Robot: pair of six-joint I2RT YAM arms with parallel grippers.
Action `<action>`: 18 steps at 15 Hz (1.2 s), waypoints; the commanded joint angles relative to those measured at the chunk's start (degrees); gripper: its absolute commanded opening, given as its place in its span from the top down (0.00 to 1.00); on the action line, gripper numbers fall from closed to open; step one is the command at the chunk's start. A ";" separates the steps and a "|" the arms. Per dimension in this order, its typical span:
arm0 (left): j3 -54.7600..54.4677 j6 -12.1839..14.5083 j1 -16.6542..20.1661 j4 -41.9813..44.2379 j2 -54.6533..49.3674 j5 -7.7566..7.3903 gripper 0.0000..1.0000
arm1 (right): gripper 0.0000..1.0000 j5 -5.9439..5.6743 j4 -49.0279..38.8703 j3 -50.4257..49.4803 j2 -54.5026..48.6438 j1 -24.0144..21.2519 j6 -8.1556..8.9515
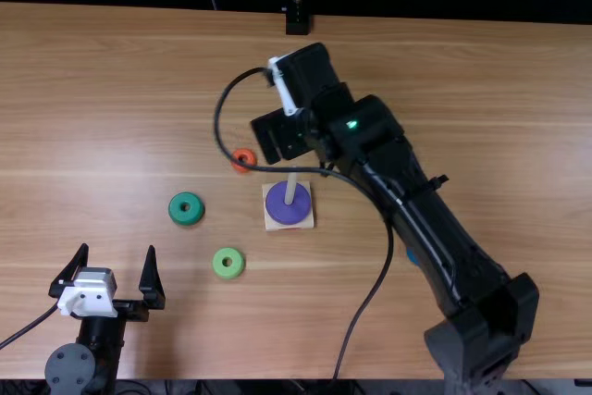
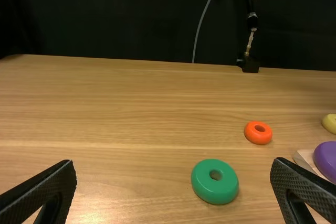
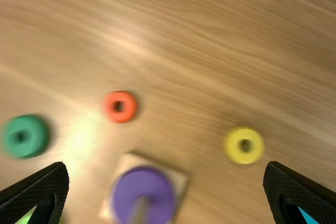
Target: Build the Hanoi tower: stack the rings onto the peg from bottom to top in this color order: purple, dark blue, light blue, dark green, light green, yellow, orange.
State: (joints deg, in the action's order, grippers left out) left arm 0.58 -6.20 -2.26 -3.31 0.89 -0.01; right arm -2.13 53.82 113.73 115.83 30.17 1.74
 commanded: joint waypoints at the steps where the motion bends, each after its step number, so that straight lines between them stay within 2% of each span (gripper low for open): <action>1: -0.58 0.29 -0.29 -1.54 -0.89 0.64 0.00 | 0.00 -0.51 -3.03 -5.19 -2.36 -4.95 -2.69; 3: -0.58 0.29 -0.29 -1.54 -0.89 0.64 0.00 | 0.00 -0.40 -7.99 -12.04 -9.13 -9.08 -7.12; 5: -0.58 0.29 -0.29 -1.54 -0.89 0.64 0.00 | 0.00 -0.51 -10.94 -19.34 -11.68 -12.51 -9.33; 6: -0.58 0.29 -0.29 -1.54 -0.89 0.64 0.00 | 0.00 -0.40 -11.68 -23.03 -13.09 -14.18 -9.75; 8: -0.58 0.29 -0.29 -1.54 -0.89 0.64 0.00 | 0.00 -0.08 -12.63 -30.06 -17.92 -18.04 -9.44; 10: -0.58 0.29 -0.29 -1.54 -0.89 0.64 0.00 | 0.00 0.23 -12.73 -36.48 -19.15 -20.07 -8.91; 12: -0.58 0.29 -0.29 -1.54 -0.89 0.64 0.00 | 0.00 0.65 -12.63 -41.66 -21.00 -24.81 -8.80; 13: -0.58 0.29 -0.29 -1.54 -0.89 0.64 0.00 | 0.00 2.87 -12.63 -44.30 -22.32 -26.57 -8.70; 14: -0.58 0.29 -0.29 -1.54 -0.89 0.64 0.00 | 0.00 5.93 -12.63 -46.58 -22.67 -27.01 -8.59; 17: -0.58 0.29 -0.29 -1.54 -0.89 0.64 0.00 | 0.00 7.40 -12.73 -52.38 -22.84 -31.58 -8.70; 18: -0.58 0.29 -0.29 -1.54 -0.89 0.64 0.00 | 0.00 8.99 -12.73 -53.26 -22.93 -32.19 -8.70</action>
State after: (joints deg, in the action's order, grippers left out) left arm 0.58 -6.22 -2.26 -3.33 0.89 -0.03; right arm 4.38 41.15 61.23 94.43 -1.17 -6.96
